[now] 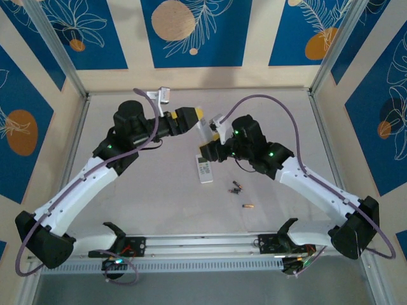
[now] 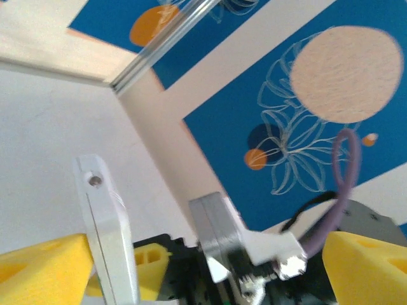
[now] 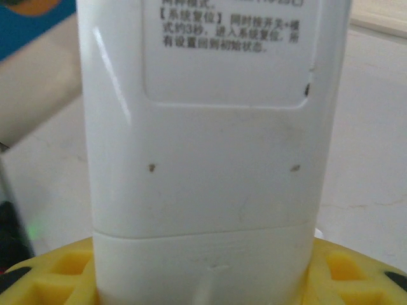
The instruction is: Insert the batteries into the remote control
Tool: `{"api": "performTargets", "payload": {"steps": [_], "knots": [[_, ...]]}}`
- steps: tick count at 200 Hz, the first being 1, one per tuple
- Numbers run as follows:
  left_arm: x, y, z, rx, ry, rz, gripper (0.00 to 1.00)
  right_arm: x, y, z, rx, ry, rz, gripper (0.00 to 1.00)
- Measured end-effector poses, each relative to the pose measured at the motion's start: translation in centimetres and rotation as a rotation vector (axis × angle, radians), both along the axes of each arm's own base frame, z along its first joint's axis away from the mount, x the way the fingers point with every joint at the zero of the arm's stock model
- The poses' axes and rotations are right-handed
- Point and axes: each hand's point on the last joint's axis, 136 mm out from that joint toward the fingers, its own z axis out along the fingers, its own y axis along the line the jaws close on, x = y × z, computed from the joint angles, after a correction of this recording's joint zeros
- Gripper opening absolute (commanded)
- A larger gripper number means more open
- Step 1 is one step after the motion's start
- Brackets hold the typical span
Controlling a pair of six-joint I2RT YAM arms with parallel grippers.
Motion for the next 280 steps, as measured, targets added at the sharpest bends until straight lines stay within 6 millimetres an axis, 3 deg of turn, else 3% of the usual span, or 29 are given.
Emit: {"api": "performTargets", "payload": {"steps": [33,57,72,90,118,152,169,203,220,243,280], "knots": [[1.6,-0.5,-6.0,0.109,0.145,0.033,0.86,-0.1,0.4,-0.1,-0.038,-0.051,0.019,0.42],[1.7,-0.3,-8.8,0.144,0.212,0.053,0.64,-0.3,0.7,-0.5,-0.052,-0.048,0.032,0.42],[1.6,-0.6,-8.8,0.117,0.223,0.04,0.47,-0.3,1.0,-1.4,-0.072,-0.03,0.041,0.45],[1.5,-1.0,-8.4,0.094,0.218,0.019,0.35,-0.5,1.4,-2.3,-0.092,-0.01,0.05,0.49],[1.8,-0.7,-8.5,0.086,0.226,0.037,0.16,-0.1,1.3,-2.0,-0.106,-0.003,0.026,0.68],[1.8,-1.1,-7.9,0.058,0.176,0.022,0.12,-0.2,1.5,0.0,-0.035,0.027,0.0,0.87],[2.0,-1.1,-7.4,0.052,0.132,0.023,0.12,-0.3,0.8,1.5,0.042,0.072,-0.058,0.91],[2.3,-0.6,-6.7,0.029,0.037,0.053,0.05,0.1,-3.8,6.1,0.369,0.199,-0.283,0.86],[2.3,-0.6,-6.4,0.01,-0.007,0.054,0.02,0.1,-5.7,6.2,0.551,0.288,-0.367,0.83],[2.4,-0.7,-6.2,-0.008,-0.035,0.053,0.0,0.0,-4.1,5.0,0.652,0.432,-0.353,0.77],[2.4,-0.7,-4.9,-0.045,-0.073,0.054,0.0,1.4,-1.3,2.9,0.683,0.571,-0.338,0.55]]}}
